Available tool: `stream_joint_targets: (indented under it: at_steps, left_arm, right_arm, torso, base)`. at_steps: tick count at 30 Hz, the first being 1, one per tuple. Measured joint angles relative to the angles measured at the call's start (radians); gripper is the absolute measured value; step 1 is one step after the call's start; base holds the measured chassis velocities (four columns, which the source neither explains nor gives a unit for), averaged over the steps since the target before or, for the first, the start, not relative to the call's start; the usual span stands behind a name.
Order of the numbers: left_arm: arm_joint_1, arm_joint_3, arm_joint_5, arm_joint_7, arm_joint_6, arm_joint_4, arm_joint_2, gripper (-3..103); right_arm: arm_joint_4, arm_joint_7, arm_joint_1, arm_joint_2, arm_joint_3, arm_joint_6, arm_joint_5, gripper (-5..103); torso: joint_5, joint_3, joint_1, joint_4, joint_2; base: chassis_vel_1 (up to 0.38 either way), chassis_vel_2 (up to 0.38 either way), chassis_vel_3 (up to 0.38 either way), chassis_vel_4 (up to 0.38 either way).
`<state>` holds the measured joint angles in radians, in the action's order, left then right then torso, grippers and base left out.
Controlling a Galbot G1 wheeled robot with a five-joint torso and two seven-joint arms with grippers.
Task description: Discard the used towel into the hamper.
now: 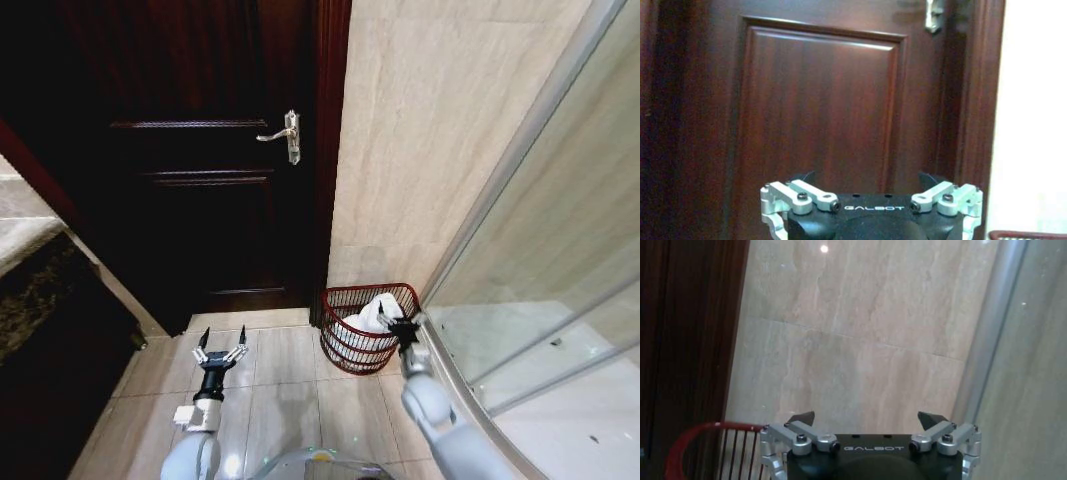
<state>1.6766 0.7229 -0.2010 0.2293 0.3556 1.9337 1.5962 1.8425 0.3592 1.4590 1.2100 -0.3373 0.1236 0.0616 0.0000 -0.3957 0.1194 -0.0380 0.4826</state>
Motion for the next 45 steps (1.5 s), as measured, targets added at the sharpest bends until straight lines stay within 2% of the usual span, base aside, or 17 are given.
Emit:
stream_joint_targets:
  at_steps: [1, 3, 5, 7, 10, 11, 13, 17, 20, 25, 27, 28, 29, 31, 34, 39, 45]
  left_arm:
    - [0.0, -0.001, 0.001, 0.006, -0.002, 0.006, 0.0, 100]
    - [0.0, -0.001, 0.002, 0.008, -0.003, 0.008, 0.0, 100]
    - [0.0, -0.003, 0.003, 0.01, -0.005, 0.013, 0.001, 100]
    - [0.0, -0.004, 0.004, 0.01, -0.005, 0.013, 0.004, 100]
    - [0.019, -0.007, 0.0, 0.013, -0.016, 0.028, 0.011, 100]
    - [0.019, -0.007, 0.0, 0.013, -0.016, 0.028, 0.011, 100]
    - [0.04, -0.007, -0.01, 0.045, -0.031, 0.052, 0.011, 100]
    - [0.062, -0.005, -0.038, 0.105, -0.061, 0.08, -0.005, 100]
    - [0.105, -0.004, -0.095, 0.178, -0.127, 0.127, -0.083, 100]
    - [0.121, -0.003, -0.113, 0.181, -0.146, 0.158, -0.151, 100]
    - [0.126, -0.009, -0.116, 0.135, -0.148, 0.178, -0.161, 100]
    - [0.128, -0.017, -0.091, 0.081, -0.131, 0.186, -0.149, 100]
    - [0.128, -0.017, -0.091, 0.081, -0.131, 0.186, -0.149, 100]
    - [0.131, -0.027, -0.018, 0.001, -0.092, 0.186, -0.119, 100]
    - [0.149, -0.04, 0.044, -0.074, -0.06, 0.198, -0.093, 100]
    - [0.176, -0.042, 0.081, -0.128, -0.023, 0.199, -0.076, 100]
    - [0.186, -0.034, 0.079, -0.143, -0.006, 0.191, -0.081, 100]
  right_arm:
    - [0.0, -0.039, 0.036, 0.019, -0.033, 0.027, -0.008, 100]
    - [0.001, -0.063, 0.053, 0.028, -0.05, 0.038, -0.011, 100]
    - [0.03, -0.131, 0.125, 0.067, -0.118, 0.084, -0.015, 100]
    - [0.044, -0.147, 0.149, 0.077, -0.133, 0.088, -0.009, 100]
    - [0.107, -0.229, 0.245, 0.117, -0.191, 0.095, 0.042, 100]
    - [0.107, -0.229, 0.245, 0.117, -0.191, 0.095, 0.042, 100]
    - [0.154, -0.281, 0.301, 0.139, -0.216, 0.091, 0.094, 100]
    - [0.182, -0.285, 0.323, 0.147, -0.222, 0.098, 0.107, 100]
    - [0.209, -0.299, 0.334, 0.175, -0.243, 0.117, 0.108, 100]
    - [0.219, -0.321, 0.341, 0.214, -0.277, 0.135, 0.116, 100]
    - [0.223, -0.32, 0.367, 0.214, -0.29, 0.162, 0.131, 100]
    - [0.227, -0.313, 0.386, 0.212, -0.291, 0.18, 0.137, 100]
    - [0.227, -0.313, 0.386, 0.212, -0.291, 0.18, 0.137, 100]
    - [0.228, -0.303, 0.405, 0.211, -0.289, 0.196, 0.139, 100]
    - [0.228, -0.285, 0.417, 0.203, -0.283, 0.223, 0.134, 100]
    - [0.234, -0.265, 0.437, 0.198, -0.263, 0.257, 0.118, 100]
    - [0.234, -0.249, 0.451, 0.202, -0.245, 0.286, 0.09, 100]
  torso:
    - [-0.0001, 0.0, 0.0, 0.0, 0.0]
    - [0.0, 0.0, 0.0, 0.0, 0.0]
    - [-0.0002, 0.0, 0.0, -0.0001, 0.0]
    - [-0.0002, 0.0, 0.0, -0.0001, 0.0]
    - [-0.0002, 0.0, 0.0, 0.0, 0.0]
    - [-0.0002, 0.0, 0.0, 0.0, 0.0]
    - [-0.0003, 0.0, 0.0, 0.0, 0.0]
    - [-0.0001, 0.0, 0.0, -0.0001, 0.0]
    - [0.0001, 0.0, 0.0, -0.0002, 0.0]
    - [0.0001, 0.0, 0.0, -0.0001, 0.0]
    - [-0.0004, 0.0, 0.0, -0.0001, 0.0]
    - [0.0, 0.0, 0.0, 0.0, 0.0]
    - [0.0, 0.0, 0.0, 0.0, 0.0]
    - [-0.0003, 0.0, 0.0, 0.0001, 0.0]
    - [0.0001, 0.0, 0.0, -0.0001, 0.0]
    - [0.0, 0.0, 0.0, -0.0001, 0.0]
    - [-0.0002, 0.0, 0.0, 0.0, 0.0]
  base:
    - [0.0, 0.0, 0.0, 0.0]
    - [0.0, 0.0, 0.0, 0.0]
    - [0.0, 0.0, 0.0, 0.0]
    - [0.0, 0.0, 0.0, 0.0]
    - [0.0, 0.0, 0.0, 0.0]
    - [0.0, 0.0, 0.0, 0.0]
    - [0.0, 0.0, 0.0, 0.0]
    - [0.0, 0.0, 0.0, 0.0]
    - [0.0, 0.0, 0.0, 0.0]
    - [0.0, 0.0, 0.0, 0.0]
    - [0.0, 0.0, 0.0, 0.0]
    - [0.0, 0.0, 0.0, 0.0]
    - [0.0, 0.0, 0.0, 0.0]
    - [0.042, -0.044, -0.051, 0.028]
    - [0.052, -0.064, -0.055, 0.07]
    - [0.089, -0.086, -0.088, 0.099]
    - [0.092, -0.086, -0.083, 0.087]
